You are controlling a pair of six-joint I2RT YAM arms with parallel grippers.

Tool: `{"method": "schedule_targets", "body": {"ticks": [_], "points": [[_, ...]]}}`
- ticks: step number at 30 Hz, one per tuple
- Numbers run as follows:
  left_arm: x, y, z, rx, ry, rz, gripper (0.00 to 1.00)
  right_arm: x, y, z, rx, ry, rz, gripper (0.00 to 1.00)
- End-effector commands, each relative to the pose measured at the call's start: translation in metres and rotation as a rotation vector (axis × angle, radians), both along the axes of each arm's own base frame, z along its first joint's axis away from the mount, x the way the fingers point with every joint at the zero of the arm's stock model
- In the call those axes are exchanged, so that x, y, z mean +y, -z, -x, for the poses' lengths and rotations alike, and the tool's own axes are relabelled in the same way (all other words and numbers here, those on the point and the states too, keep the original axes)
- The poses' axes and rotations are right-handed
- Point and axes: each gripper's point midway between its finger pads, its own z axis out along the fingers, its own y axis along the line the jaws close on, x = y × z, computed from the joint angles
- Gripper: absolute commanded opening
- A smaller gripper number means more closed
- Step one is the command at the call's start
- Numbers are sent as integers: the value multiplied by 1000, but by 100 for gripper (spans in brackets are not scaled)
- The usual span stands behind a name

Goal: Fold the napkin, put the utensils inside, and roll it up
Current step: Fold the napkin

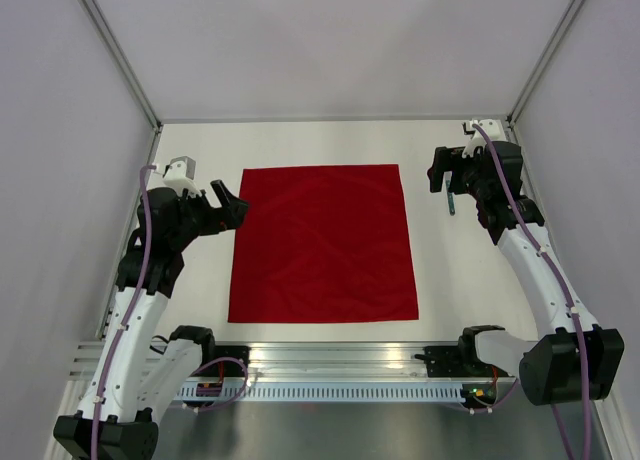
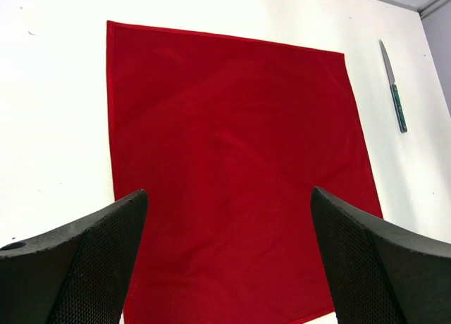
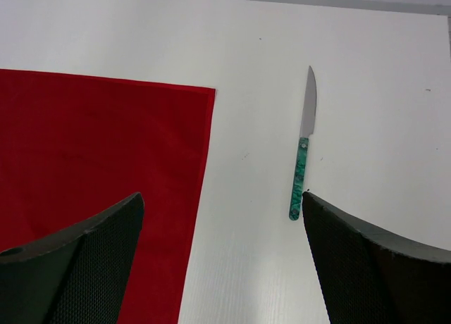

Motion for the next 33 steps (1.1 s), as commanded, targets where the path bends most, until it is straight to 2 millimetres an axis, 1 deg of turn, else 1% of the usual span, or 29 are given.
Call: {"method": "schedule_targets", "body": {"ticks": [1, 7, 9, 11, 12, 14, 15, 16, 17, 18, 19, 20, 21, 22, 23, 24, 25, 26, 27, 28, 29, 30, 31, 32, 33], "points": [[-2, 2, 2, -5, 34, -23, 100, -6, -11, 0, -24, 31, 22, 98], [0, 2, 2, -9, 27, -28, 100, -2, -4, 2, -2, 3, 23, 98], [0, 1, 2, -11, 25, -28, 100, 6, -1, 4, 5, -52, 48, 98], [2, -1, 0, -14, 16, -33, 100, 26, 2, 6, 8, -114, 42, 98], [2, -6, -2, -24, 17, -35, 100, 44, 4, 9, 9, -165, 43, 97], [2, -15, -4, -30, 9, -31, 100, 69, 13, 6, 31, -220, 51, 94], [2, -30, -6, -55, 3, -19, 100, 97, 6, 8, 21, -282, 63, 91], [2, -37, -6, -62, -3, -13, 100, 115, 21, 8, 71, -320, 84, 90], [2, -43, -6, -67, -5, -10, 100, 130, 24, 9, 79, -346, 98, 88], [4, -59, -9, -90, -19, -4, 100, 149, 19, 8, 66, -373, 115, 86], [6, -68, -8, -98, -34, -5, 100, 187, 33, 20, 91, -459, 140, 86], [11, -83, -6, -114, -63, -11, 100, 208, 32, 24, 85, -502, 142, 84], [14, -91, -5, -125, -80, -12, 100, 240, 36, 40, 74, -566, 160, 83], [18, -99, -3, -130, -98, -16, 100, 261, 54, 46, 103, -608, 184, 82], [25, -121, 0, -173, -136, -19, 100, 280, 56, 53, 101, -644, 189, 79], [27, -125, 4, -157, -150, -22, 100, 311, 62, 76, 97, -722, 193, 78], [29, -134, 6, -167, -162, -20, 100, 329, 85, 86, 136, -760, 218, 76], [33, -158, 12, -213, -179, -10, 100, 343, 92, 95, 143, -789, 220, 74], [33, -161, 18, -198, -185, -4, 100, 369, 93, 119, 136, -861, 223, 73], [34, -169, 20, -207, -185, -1, 100, 384, 113, 130, 161, -892, 248, 72], [34, -185, 27, -237, -187, 10, 100, 399, 112, 139, 151, -921, 242, 70], [34, -187, 30, -230, -188, 14, 100, 416, 127, 161, 164, -972, 261, 70], [39, -190, 34, -234, -214, 11, 100, 426, 130, 170, 162, -992, 263, 69], [42, -199, 38, -252, -229, 15, 100, 437, 128, 177, 154, -1006, 251, 69], [43, -200, 40, -251, -234, 18, 100, 448, 131, 194, 151, -1043, 253, 68]]}}
